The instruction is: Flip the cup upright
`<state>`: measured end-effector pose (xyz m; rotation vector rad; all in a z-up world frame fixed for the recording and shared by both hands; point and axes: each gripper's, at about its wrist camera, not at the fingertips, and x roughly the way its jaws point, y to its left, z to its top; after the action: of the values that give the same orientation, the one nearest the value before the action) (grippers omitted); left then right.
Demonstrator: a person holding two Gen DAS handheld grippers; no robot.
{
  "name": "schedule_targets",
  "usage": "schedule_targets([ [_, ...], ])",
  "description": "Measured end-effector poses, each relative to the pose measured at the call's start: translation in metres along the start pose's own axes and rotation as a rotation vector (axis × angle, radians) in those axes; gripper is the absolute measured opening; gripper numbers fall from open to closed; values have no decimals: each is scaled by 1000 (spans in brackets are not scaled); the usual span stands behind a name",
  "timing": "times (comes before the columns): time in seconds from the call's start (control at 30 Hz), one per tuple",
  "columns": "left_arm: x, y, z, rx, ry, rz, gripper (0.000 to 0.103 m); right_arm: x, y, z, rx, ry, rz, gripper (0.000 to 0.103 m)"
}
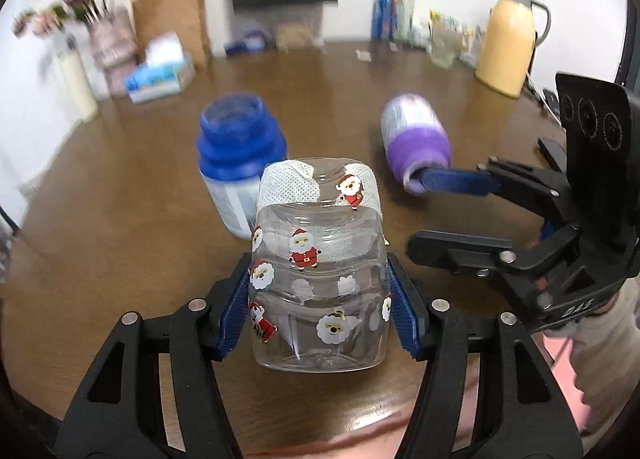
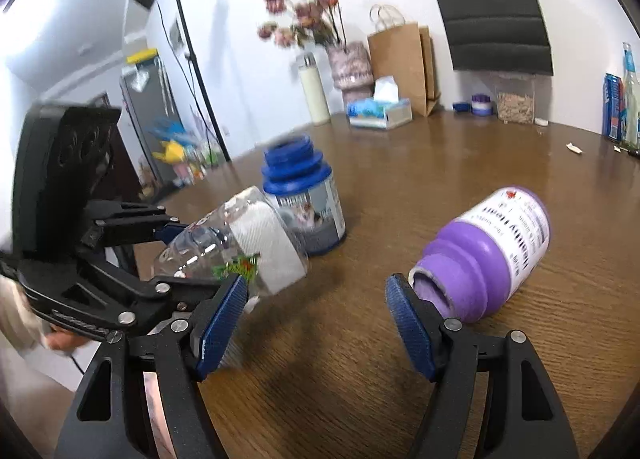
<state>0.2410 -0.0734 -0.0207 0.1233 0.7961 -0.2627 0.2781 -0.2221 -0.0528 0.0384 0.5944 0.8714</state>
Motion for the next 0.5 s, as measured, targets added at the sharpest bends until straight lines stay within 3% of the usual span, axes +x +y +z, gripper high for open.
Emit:
schedule_targets([
  [0.13,-29,-9,7,36,-186,36,58,-19,-16,6,146,-60,89,87],
  [0.23,-41,-22,17,105,-353,98,58,-29,-25,19,239,-87,184,88],
  [0.37,-32,-30,34,140,-419,44,58,-29,-36,41,334,-129,319,88],
  [0.5,-22,-37,44,207,-461,35,58,-15,-46,64,414,-127,354,88],
])
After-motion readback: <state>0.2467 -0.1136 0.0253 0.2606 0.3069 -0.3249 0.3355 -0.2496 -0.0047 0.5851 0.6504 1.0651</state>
